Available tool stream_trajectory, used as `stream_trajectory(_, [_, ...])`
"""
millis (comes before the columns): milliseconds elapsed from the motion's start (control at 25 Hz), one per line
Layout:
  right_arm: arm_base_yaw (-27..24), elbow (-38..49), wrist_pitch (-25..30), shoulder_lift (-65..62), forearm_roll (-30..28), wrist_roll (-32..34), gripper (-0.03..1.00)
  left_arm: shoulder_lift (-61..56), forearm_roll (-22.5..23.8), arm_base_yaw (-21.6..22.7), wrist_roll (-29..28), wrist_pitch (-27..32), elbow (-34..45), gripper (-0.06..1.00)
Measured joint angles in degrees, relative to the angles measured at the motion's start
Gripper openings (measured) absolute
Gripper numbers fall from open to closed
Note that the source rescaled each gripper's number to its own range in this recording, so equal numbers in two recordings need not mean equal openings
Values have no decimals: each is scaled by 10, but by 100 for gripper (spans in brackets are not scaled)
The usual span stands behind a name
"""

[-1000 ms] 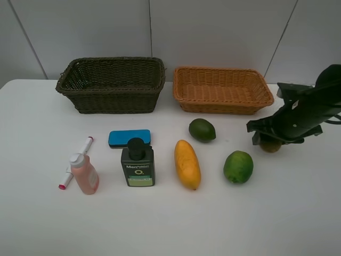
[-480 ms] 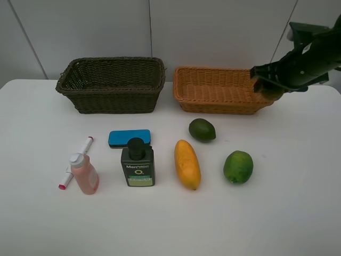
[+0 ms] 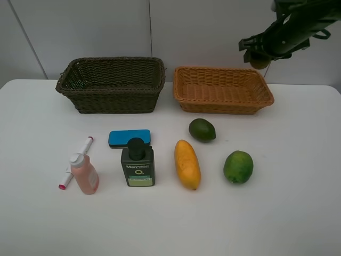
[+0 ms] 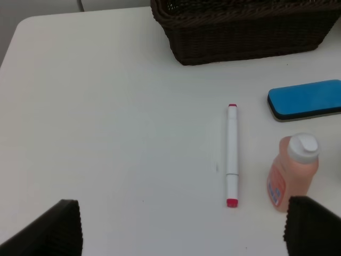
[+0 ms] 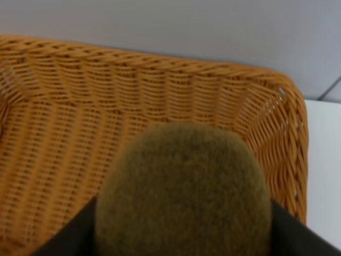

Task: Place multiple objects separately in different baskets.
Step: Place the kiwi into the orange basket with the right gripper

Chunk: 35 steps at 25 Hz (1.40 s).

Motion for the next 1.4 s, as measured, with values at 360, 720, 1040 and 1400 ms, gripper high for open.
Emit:
stream_trajectory(360, [0,-83,0,110,0,-8,0,0,0,0,0,0,0,100])
stream_trajectory(720, [0,-85,-6,159,0,-16,0,0,0,0,0,0,0,100])
stream_trajectory(1040, [0,-85,-13,167,0,-16,0,0,0,0,0,0,0,100])
stream_trajectory(1400, [0,-88,-12,167,12,-16,92,0,0,0,0,0,0,100])
